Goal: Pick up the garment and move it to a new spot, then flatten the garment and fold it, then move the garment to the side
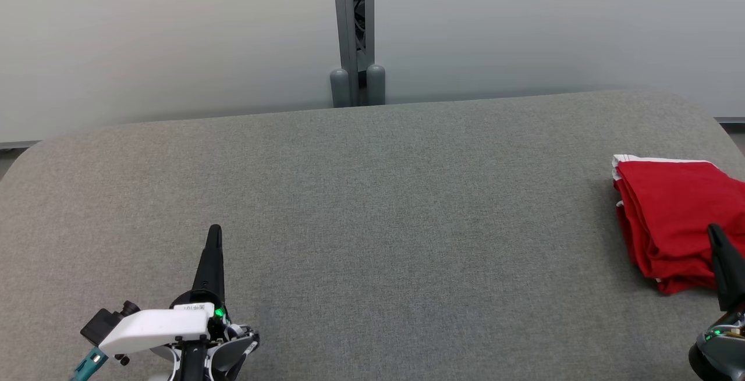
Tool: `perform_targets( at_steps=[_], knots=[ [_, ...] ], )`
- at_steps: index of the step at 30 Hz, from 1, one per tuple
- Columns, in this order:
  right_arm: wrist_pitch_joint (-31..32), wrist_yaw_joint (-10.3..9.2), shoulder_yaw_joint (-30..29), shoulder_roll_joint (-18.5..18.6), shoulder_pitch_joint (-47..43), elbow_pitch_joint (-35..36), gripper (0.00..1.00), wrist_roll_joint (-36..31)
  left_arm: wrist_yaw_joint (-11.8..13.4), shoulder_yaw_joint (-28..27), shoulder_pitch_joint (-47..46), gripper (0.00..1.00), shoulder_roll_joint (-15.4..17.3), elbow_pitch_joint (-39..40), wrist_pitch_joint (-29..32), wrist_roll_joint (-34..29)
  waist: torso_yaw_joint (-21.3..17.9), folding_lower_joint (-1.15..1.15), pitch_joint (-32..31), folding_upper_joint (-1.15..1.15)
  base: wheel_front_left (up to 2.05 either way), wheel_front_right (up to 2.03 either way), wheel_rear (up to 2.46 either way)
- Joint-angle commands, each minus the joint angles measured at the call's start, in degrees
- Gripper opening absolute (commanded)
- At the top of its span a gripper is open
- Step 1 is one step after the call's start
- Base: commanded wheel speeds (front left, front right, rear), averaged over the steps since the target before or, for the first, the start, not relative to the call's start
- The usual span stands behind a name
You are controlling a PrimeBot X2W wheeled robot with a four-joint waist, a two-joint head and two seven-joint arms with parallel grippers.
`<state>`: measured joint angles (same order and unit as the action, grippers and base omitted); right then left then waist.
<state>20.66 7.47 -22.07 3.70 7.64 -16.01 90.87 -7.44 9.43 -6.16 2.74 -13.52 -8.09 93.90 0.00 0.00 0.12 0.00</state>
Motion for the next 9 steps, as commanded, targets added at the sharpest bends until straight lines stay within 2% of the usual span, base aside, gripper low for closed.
perform_targets(
  at_steps=[1, 9],
  knots=[
    [0.28, 0.04, -0.27, 0.09, 0.19, -0.23, 0.0, -0.02, -0.32, -0.16, -0.68, 0.0, 0.11, 0.03, 0.09, 0.4, 0.0, 0.0, 0.0, 0.0, 0.0, 0.0, 0.0],
    [0.33, 0.04, -0.31, 0.06, 0.21, -0.23, 0.0, -0.06, -0.32, -0.16, -0.68, 0.0, 0.11, 0.04, 0.09, 0.4, 0.0, 0.0, 0.0, 0.0, 0.0, 0.0, 0.0]
  ],
)
